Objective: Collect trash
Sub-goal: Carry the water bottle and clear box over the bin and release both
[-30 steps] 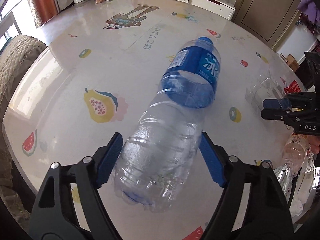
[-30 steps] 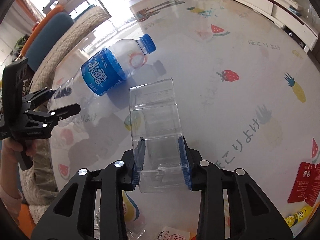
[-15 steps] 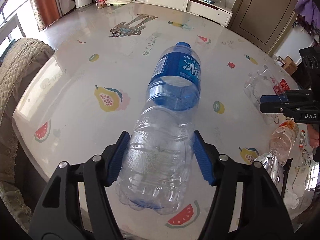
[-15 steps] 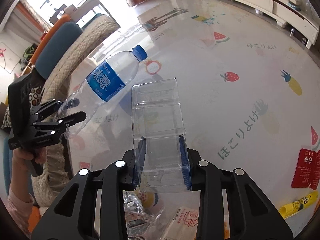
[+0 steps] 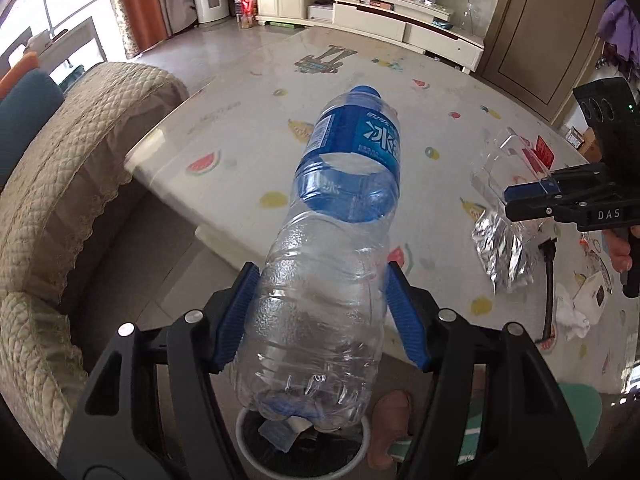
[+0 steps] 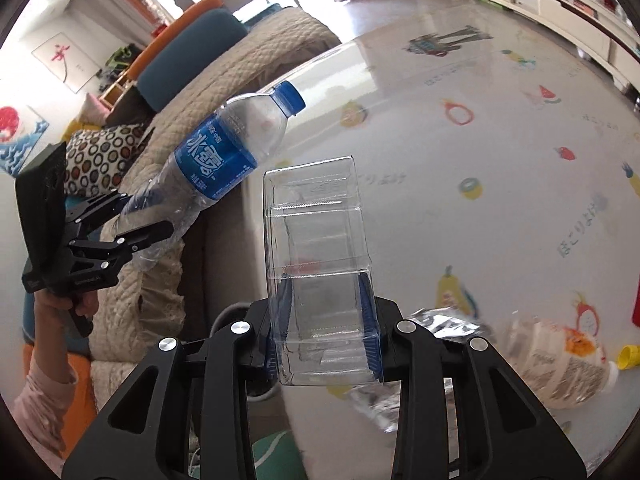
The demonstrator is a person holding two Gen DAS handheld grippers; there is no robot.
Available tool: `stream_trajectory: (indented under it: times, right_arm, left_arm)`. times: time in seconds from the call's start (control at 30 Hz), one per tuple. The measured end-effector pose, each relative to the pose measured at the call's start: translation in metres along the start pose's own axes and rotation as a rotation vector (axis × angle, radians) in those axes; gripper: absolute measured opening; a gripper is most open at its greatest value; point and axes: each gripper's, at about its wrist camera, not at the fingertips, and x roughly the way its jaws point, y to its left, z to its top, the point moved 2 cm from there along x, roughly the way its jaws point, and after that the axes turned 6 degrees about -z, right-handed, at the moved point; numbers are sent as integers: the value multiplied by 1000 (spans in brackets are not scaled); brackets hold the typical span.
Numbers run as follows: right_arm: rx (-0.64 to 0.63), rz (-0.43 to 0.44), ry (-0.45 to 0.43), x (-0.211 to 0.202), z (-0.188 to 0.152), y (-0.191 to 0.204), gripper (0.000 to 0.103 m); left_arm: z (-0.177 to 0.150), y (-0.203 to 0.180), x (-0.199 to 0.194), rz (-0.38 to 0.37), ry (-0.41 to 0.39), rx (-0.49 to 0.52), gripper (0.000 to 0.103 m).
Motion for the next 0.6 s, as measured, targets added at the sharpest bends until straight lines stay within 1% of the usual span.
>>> stream_trajectory:
  times: [0.07,0.13,0.2,0.27,0.33,0.4,0.5,0.6]
  right_arm:
    - [-50,33,32,14,-16,32,33]
    - [-87,60,60,28,-28,55,33]
    - [-127,79,108,50,-43,83,33]
    - [-158,87,153,74,-51,103,34]
    - [-186,91,188,92,-59,118,33]
    - [-207,90,233,114,-69,136,34]
    - [-224,90,287,139,-79,155,33]
    - [-253,71,348,164,-86,172,34]
  left_arm:
    - [-31,11,-11,20,15,-28,61]
    - [-69,23,-18,42,42,-63,61]
    - [-107,35,-20,54,80,-99,61]
    - [-139,47,-19,67,111,-140,61]
    - [-169,60,-20,62,138,-186,61]
    - [-195,71,-21,61,154,-225,61]
    - [-220,83,-22,68,169,-267,61]
    - [-244,91,-12,59,202,-308,61]
